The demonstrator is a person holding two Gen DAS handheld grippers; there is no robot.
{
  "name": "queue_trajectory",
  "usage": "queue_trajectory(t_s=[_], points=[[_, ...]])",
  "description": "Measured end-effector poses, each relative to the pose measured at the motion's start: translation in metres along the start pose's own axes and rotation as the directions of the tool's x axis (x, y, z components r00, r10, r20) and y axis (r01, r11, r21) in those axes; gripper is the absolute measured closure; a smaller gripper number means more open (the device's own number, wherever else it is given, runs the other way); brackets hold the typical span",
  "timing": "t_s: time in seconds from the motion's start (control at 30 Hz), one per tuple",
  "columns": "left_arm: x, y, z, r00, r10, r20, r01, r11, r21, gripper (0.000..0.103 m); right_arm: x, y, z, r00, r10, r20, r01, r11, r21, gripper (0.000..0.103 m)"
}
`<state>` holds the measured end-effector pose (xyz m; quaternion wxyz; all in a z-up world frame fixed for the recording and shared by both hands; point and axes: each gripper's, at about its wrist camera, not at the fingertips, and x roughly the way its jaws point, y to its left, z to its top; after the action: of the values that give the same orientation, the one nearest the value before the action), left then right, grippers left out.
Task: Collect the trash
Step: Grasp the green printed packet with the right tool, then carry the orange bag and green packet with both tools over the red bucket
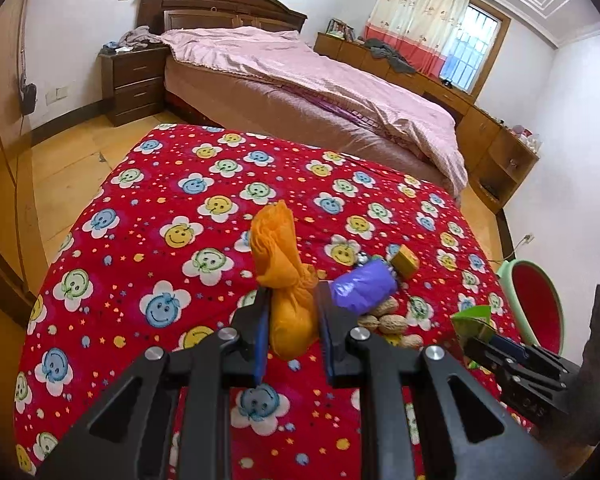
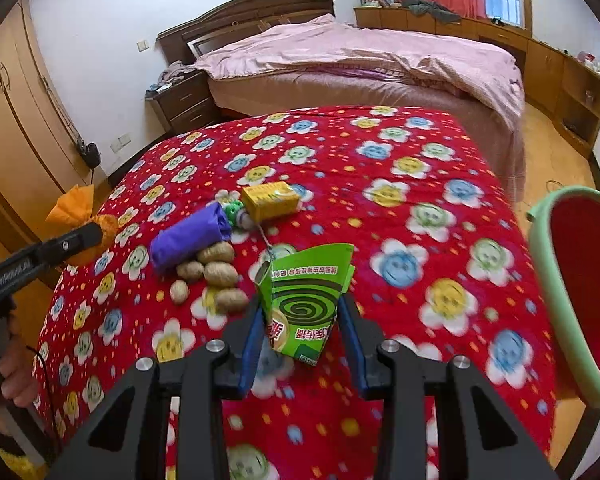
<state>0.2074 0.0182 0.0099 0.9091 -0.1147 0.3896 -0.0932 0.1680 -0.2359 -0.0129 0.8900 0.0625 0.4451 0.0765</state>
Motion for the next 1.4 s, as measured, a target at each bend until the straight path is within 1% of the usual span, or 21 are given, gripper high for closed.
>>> queue_trajectory(t_s=[0.17, 0.37, 0.5, 0.6, 0.83, 0.97, 1.13, 1.3, 1.33, 1.4], points=[[-0.009, -0.013, -0.007, 0.998, -0.056, -0.019, 0.057, 0.998, 0.024, 0.083, -0.026, -0.013, -0.015, 0.999, -0.013, 0.033, 0.012, 0.999, 0.046, 0.064], [-0.018, -0.037, -0.017, 0.992, -0.116, -0.057, 0.119, 0.991, 0.059, 0.083, -0.058, -0.028, -0.025, 0.994, -0.024, 0.105, 0.012, 0.993, 0.114, 0.064], [-0.026, -0.055, -0.023, 0.987, -0.142, -0.068, 0.147, 0.986, 0.079, 0.083, -0.08, -0.038, -0.03, 0.988, -0.042, 0.151, 0.019, 0.989, 0.148, 0.064], [-0.034, -0.068, -0.027, 0.982, -0.176, -0.072, 0.182, 0.979, 0.092, 0.083, -0.099, -0.045, -0.033, 0.981, -0.062, 0.183, 0.032, 0.986, 0.162, 0.064], [-0.048, -0.104, -0.036, 0.971, -0.225, -0.082, 0.235, 0.961, 0.147, 0.083, -0.13, -0.063, -0.044, 0.968, -0.106, 0.228, 0.059, 0.978, 0.202, 0.064], [-0.051, -0.127, -0.04, 0.962, -0.254, -0.104, 0.269, 0.946, 0.182, 0.083, -0.148, -0.076, -0.05, 0.957, -0.132, 0.257, 0.072, 0.97, 0.233, 0.064], [-0.047, -0.16, -0.04, 0.95, -0.287, -0.123, 0.309, 0.922, 0.235, 0.083, -0.163, -0.095, -0.053, 0.948, -0.165, 0.273, 0.089, 0.959, 0.271, 0.064], [-0.034, -0.201, -0.04, 0.936, -0.319, -0.149, 0.35, 0.887, 0.302, 0.083, -0.173, -0.119, -0.051, 0.935, -0.218, 0.279, 0.132, 0.946, 0.297, 0.064], [-0.029, -0.212, -0.041, 0.931, -0.33, -0.158, 0.364, 0.876, 0.316, 0.083, -0.174, -0.124, -0.051, 0.934, -0.225, 0.279, 0.136, 0.943, 0.304, 0.064], [-0.021, -0.227, -0.041, 0.924, -0.34, -0.176, 0.381, 0.864, 0.331, 0.083, -0.175, -0.137, -0.05, 0.931, -0.243, 0.274, 0.15, 0.936, 0.32, 0.064]])
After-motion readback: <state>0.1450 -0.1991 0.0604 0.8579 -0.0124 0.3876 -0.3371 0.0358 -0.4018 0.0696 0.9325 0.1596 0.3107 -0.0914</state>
